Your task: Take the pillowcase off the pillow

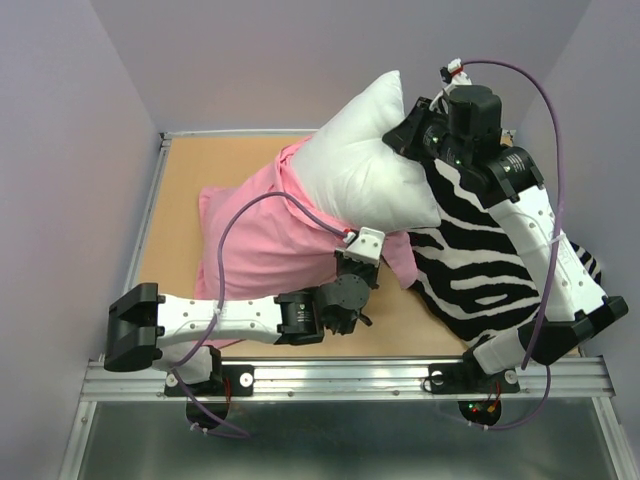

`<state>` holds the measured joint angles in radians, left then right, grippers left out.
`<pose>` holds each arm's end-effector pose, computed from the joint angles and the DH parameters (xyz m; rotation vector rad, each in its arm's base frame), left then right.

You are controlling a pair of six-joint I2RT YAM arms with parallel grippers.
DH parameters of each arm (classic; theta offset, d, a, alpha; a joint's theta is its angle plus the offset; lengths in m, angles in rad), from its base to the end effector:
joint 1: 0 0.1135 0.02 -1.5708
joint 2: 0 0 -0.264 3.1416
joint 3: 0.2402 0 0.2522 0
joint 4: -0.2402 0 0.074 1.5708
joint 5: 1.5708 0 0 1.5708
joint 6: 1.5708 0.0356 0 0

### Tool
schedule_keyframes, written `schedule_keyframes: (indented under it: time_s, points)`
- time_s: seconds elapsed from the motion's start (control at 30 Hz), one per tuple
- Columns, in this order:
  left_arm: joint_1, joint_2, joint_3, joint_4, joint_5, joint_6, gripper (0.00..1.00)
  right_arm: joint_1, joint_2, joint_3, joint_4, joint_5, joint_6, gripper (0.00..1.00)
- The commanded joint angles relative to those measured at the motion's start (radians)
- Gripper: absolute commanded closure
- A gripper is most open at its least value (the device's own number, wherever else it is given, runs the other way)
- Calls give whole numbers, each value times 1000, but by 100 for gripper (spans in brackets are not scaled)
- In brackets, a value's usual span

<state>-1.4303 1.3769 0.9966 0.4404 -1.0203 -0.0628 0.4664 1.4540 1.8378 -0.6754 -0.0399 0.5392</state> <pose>0.0736 -0.3040 0.3429 0.2285 1.5371 -0.4148 0.2663 0.1357 0.4916 0.0416 1.9270 0.7246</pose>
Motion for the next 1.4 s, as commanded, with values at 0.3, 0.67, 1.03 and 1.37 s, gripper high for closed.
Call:
schedule_keyframes:
  time_s: [0.3, 0.67, 1.03, 1.37]
  points:
    - [-59, -36, -348, -37, 109, -590, 100, 26, 14, 170, 70, 32, -18, 99]
    - [-153, 19, -391, -261, 11, -899, 100, 26, 43, 275, 14, 100, -41, 99]
    - [-133, -4, -385, -626, -6, -1268, 100, 26, 45, 343, -30, 170, -65, 99]
    - [-137, -187, -124, -1242, -152, -1578, 100, 25, -4, 341, -41, 228, -87, 100]
